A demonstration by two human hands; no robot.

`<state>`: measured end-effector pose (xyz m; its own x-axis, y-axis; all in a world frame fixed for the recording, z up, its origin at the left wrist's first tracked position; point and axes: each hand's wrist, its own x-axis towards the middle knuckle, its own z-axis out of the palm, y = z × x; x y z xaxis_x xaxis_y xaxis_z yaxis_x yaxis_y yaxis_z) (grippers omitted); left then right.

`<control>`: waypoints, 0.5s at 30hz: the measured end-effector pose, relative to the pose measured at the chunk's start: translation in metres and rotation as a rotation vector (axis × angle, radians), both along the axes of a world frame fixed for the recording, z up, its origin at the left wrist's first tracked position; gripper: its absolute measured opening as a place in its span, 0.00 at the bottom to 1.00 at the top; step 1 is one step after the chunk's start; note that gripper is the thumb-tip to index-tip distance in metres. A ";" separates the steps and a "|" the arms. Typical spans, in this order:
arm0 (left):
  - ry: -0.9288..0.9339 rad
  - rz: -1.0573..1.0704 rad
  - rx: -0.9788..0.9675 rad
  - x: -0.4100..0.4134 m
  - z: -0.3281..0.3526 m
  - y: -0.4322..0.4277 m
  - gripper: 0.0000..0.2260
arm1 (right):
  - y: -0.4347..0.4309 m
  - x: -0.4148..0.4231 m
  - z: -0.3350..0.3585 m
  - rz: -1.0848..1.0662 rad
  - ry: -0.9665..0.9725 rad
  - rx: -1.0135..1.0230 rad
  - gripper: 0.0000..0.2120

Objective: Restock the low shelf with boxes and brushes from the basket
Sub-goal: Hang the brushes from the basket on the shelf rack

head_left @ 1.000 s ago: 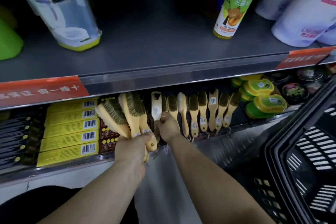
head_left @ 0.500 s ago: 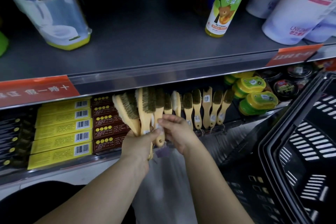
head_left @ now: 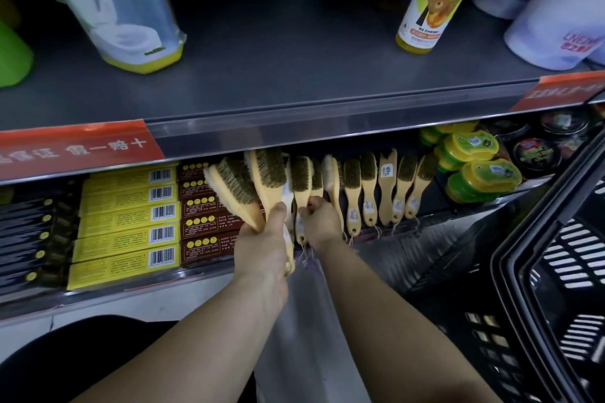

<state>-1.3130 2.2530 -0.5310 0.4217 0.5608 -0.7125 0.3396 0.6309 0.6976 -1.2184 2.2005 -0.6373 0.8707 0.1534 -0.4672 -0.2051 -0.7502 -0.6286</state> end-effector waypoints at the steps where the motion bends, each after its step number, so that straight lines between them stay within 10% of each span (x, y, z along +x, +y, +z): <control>1: 0.003 0.001 0.000 0.000 0.000 -0.001 0.09 | 0.000 0.000 -0.001 0.011 0.010 0.000 0.18; 4: 0.003 0.012 -0.012 0.001 0.001 -0.001 0.08 | -0.004 -0.001 0.004 0.009 0.003 0.048 0.03; 8: 0.007 0.013 -0.043 0.002 0.001 0.000 0.05 | -0.013 -0.010 0.025 -0.214 -0.001 0.292 0.12; 15: 0.073 -0.169 -0.066 0.001 -0.001 -0.005 0.10 | -0.031 -0.038 0.071 -0.169 0.520 0.892 0.11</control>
<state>-1.3123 2.2483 -0.5320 0.4521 0.4370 -0.7776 0.4928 0.6043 0.6261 -1.2563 2.1691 -0.5664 0.6373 0.5215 -0.5674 -0.6677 0.0061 -0.7444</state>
